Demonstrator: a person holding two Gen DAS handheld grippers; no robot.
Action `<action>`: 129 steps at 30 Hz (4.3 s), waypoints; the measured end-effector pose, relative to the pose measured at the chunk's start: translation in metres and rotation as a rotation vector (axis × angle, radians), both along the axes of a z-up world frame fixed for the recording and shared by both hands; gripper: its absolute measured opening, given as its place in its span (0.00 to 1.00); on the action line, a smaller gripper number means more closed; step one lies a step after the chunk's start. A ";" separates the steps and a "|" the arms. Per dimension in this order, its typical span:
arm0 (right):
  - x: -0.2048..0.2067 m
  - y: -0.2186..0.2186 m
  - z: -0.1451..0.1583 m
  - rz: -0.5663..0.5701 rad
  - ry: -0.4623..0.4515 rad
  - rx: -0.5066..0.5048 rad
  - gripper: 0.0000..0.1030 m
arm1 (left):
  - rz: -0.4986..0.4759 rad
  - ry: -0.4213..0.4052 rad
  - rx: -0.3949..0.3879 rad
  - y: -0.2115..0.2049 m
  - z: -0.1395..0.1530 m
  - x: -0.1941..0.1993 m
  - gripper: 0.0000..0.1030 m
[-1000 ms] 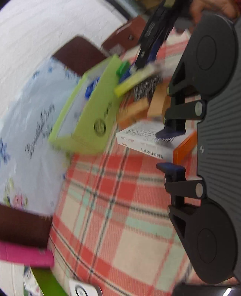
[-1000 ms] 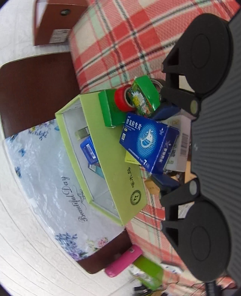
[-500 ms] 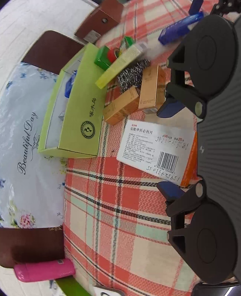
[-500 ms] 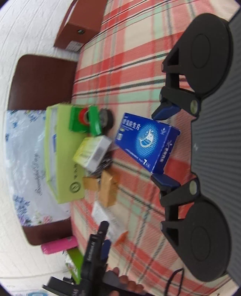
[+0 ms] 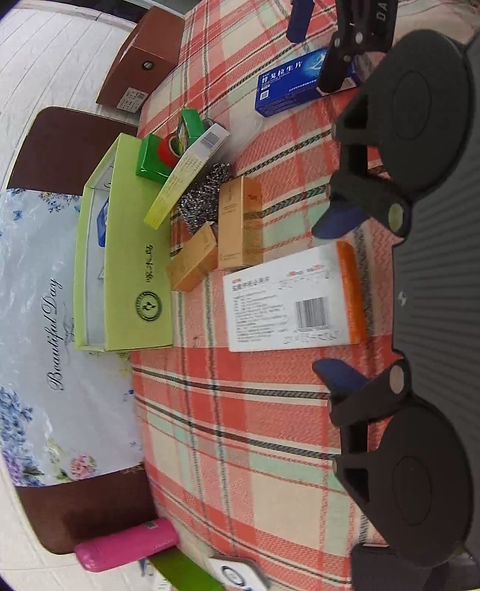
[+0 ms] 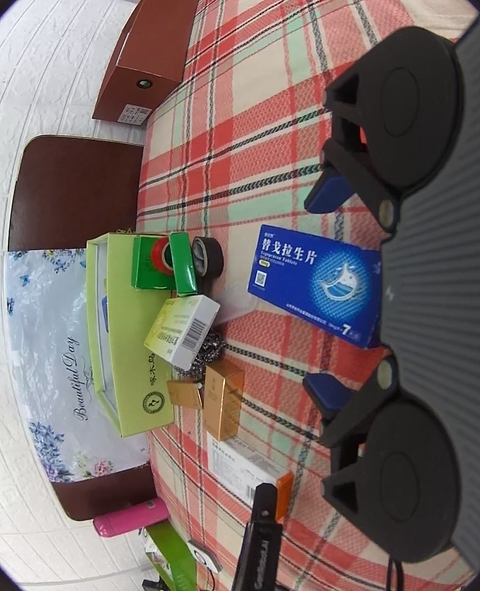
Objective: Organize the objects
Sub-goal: 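Grasp the blue medicine box with the right tool while the left tool grasps the white medicine box, then lift both medicine boxes into the green box and open both tools, then move both tools back toward the remaining items on the table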
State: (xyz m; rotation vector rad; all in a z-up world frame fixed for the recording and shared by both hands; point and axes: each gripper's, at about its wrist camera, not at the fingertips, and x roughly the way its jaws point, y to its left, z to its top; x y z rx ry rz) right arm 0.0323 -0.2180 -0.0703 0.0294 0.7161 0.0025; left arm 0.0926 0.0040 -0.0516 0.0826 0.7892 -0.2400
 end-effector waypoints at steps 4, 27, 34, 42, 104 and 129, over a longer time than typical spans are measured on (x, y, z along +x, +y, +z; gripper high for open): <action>0.015 0.006 -0.008 -0.037 0.024 -0.050 0.92 | 0.059 0.018 0.010 -0.004 -0.004 0.023 0.74; -0.002 0.005 -0.011 0.113 0.082 -0.079 0.63 | 0.017 0.073 0.019 0.007 -0.021 0.034 0.67; -0.005 0.001 -0.003 0.149 0.066 -0.010 0.55 | -0.002 0.038 -0.065 0.017 0.001 0.022 0.67; 0.001 0.000 0.062 0.232 -0.092 0.036 0.55 | -0.066 -0.102 -0.184 0.014 0.071 0.032 0.67; 0.080 -0.021 0.098 0.093 -0.288 -0.085 1.00 | 0.091 -0.122 -0.110 -0.039 0.083 0.063 0.83; 0.016 -0.012 0.021 0.064 -0.116 0.087 1.00 | 0.172 0.027 -0.098 -0.014 0.011 -0.003 0.83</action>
